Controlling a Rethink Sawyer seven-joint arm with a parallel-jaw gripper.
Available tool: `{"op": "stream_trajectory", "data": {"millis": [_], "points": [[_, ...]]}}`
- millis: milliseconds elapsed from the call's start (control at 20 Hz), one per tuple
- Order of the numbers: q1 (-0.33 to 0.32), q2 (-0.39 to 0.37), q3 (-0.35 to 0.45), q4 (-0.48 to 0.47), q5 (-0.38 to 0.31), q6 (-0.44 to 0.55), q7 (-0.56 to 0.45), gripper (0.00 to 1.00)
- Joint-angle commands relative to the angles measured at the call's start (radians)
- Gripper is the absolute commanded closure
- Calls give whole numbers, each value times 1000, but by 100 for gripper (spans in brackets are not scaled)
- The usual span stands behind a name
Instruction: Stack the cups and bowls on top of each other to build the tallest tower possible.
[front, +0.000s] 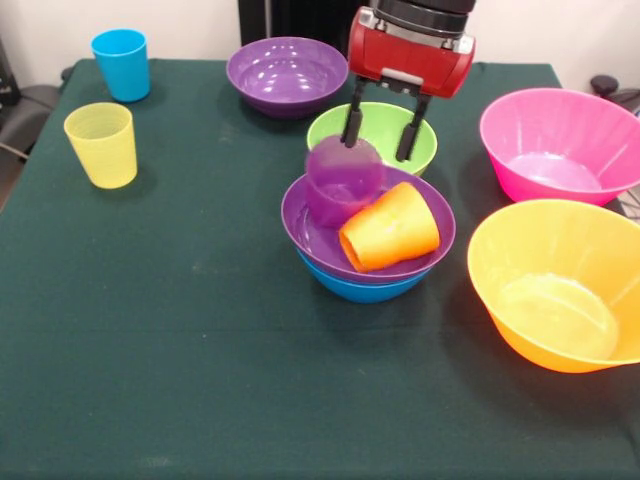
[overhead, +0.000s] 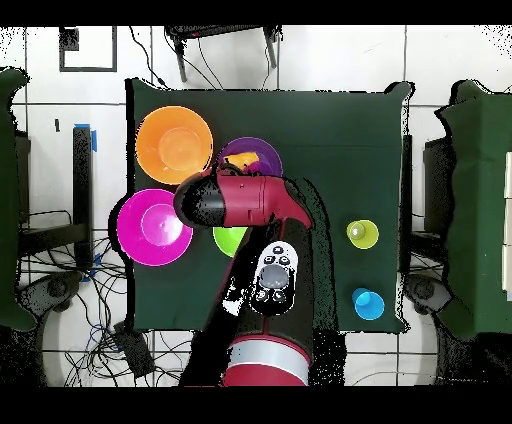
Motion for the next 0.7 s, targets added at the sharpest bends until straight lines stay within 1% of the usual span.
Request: {"op": "stream_trajectory", "data": {"millis": [50, 250, 700], "points": [[-14, 2, 108, -36, -65, -28, -19, 0], [-14, 7, 105, -31, -69, -40, -16, 0], [-19, -9, 111, -22, -72, -36, -28, 0]]}}
